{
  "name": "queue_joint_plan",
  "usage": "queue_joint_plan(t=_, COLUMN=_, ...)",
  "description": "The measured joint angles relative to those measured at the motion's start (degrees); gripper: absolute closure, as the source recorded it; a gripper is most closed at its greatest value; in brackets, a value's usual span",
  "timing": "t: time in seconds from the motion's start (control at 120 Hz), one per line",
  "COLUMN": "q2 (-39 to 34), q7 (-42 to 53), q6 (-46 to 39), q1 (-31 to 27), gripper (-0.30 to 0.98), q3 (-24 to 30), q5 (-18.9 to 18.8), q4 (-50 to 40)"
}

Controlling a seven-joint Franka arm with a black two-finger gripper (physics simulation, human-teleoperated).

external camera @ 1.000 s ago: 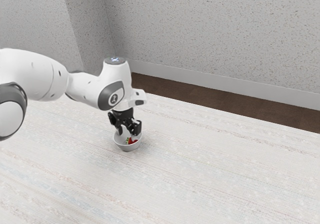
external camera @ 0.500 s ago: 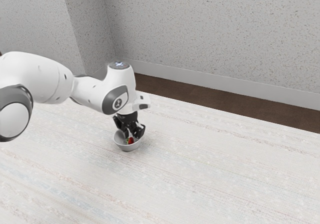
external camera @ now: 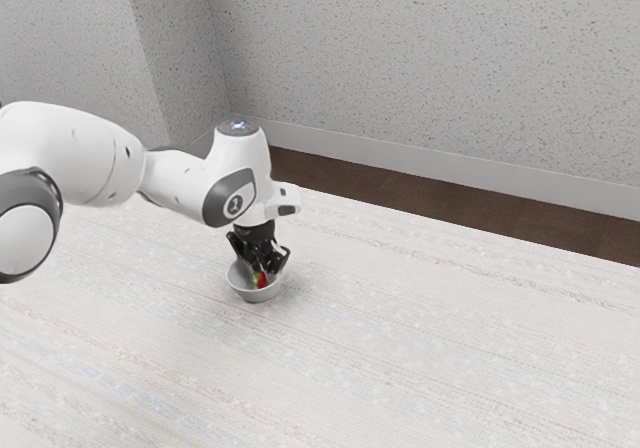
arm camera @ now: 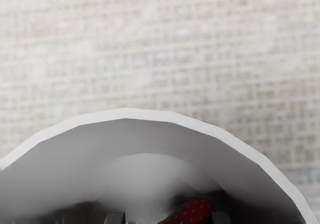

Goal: Take strawberry from the bowl

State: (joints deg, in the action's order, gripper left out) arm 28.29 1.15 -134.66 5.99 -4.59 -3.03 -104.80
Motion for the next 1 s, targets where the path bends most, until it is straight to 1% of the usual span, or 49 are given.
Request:
queue_joint_plan(t=0.3, q2=-6.06, q7=-1.81, q6=1.55, q1=0.96, gripper=0.68, q3=0.04, q5=-0.94, q4=-1.5)
queue_joint_plan(t=0.417, q2=-7.83, q7=-2.54, q6=2.59, q1=1.7, gripper=0.68, q3=1.97, q5=-1.09, q4=-1.58)
queue_joint_plan(t=0.583, q2=-7.51, q7=-3.37, q6=3.21, q1=1.85, gripper=0.69, q3=6.0, q5=-1.15, q4=-1.06)
queue_joint_plan(t=0.725, q2=-5.27, q7=-3.68, q6=3.33, q1=1.85, gripper=0.69, q3=9.22, q5=-0.9, q4=0.29)
queue_joint_plan(t=0.833, q2=-3.44, q7=-3.06, q6=3.41, q1=1.85, gripper=0.66, q3=11.43, q5=0.11, q4=1.42)
queue_joint_plan(t=0.867, q2=-3.35, q7=-2.85, q6=3.43, q1=1.86, gripper=0.64, q3=11.76, q5=0.29, q4=1.56)
queue_joint_plan(t=1.0, q2=-5.95, q7=-2.1, q6=3.64, q1=1.84, gripper=0.36, q3=12.05, q5=0.57, q4=1.59)
